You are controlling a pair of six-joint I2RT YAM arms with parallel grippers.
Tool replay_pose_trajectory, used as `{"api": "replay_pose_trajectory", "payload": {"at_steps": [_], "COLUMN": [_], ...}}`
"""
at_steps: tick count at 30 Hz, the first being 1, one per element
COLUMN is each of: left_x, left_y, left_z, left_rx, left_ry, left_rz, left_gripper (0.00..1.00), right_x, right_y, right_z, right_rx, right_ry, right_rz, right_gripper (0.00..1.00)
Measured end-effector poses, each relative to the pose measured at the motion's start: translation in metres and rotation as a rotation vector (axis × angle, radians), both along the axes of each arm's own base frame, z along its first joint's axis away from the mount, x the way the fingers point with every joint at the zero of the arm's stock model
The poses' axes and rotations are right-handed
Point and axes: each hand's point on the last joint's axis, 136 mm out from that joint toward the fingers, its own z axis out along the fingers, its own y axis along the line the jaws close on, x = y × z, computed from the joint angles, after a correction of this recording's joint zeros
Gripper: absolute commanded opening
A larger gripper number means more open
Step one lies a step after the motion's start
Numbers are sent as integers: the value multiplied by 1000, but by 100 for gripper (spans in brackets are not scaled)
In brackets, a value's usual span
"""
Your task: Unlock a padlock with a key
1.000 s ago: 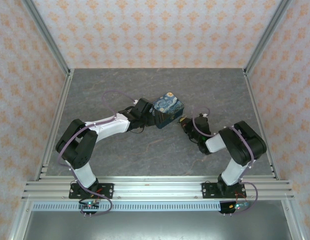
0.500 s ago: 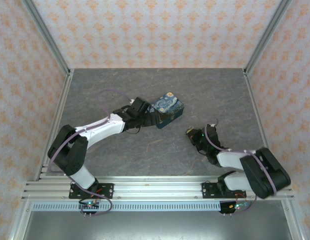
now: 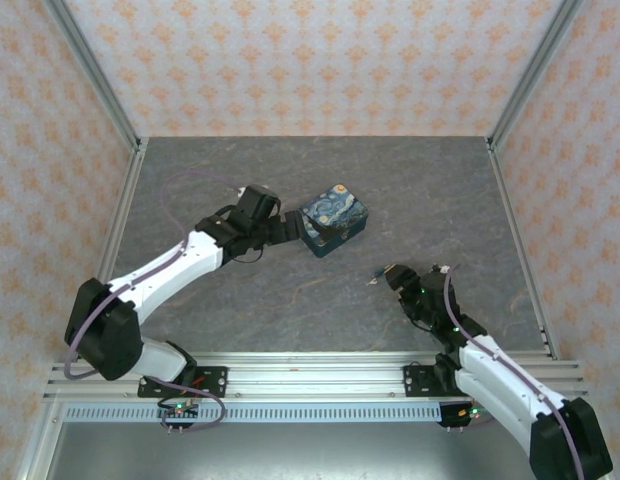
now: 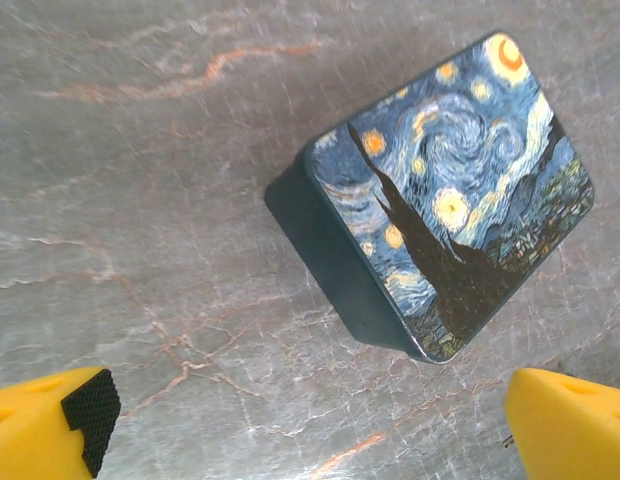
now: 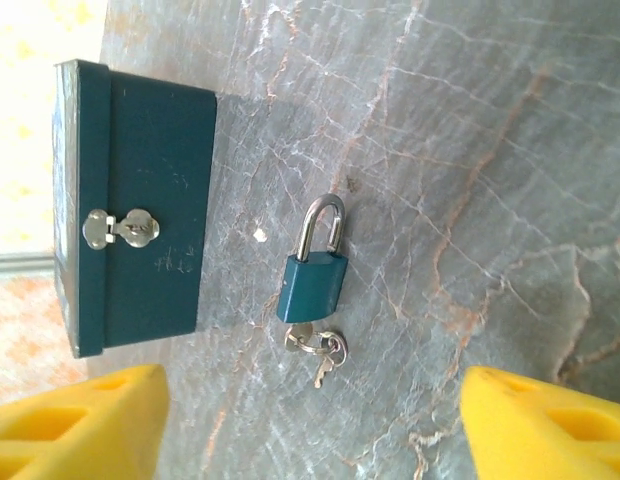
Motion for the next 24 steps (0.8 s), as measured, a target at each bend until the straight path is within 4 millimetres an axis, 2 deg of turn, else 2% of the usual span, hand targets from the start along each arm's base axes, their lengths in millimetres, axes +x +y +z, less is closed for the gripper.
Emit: {"api": "replay_pose_trajectory", "payload": {"at_steps": [5, 11, 14, 21, 24], "left_x": [-1, -1, -4, -8, -9], "left_y": [30, 58, 60, 62, 62], "left_z": [21, 30, 24, 14, 12], "left_rx": [16, 18, 27, 38, 39], "left_ry": [-43, -57, -45, -21, -16], "left_rz": [52, 114, 113, 111, 111], "left_gripper": [100, 100, 100, 100, 100], "right_x": [-4, 7, 13, 47, 68], "right_y": [-2, 5, 11, 35, 49], "right_z": [0, -5, -14, -4, -2], "right_rx": [-18, -43, -59, -61, -50], "right_ry": [30, 92, 143, 144, 150], "right_rz": [-2, 18, 40, 108, 139], "right_gripper": [86, 85, 85, 84, 79]}}
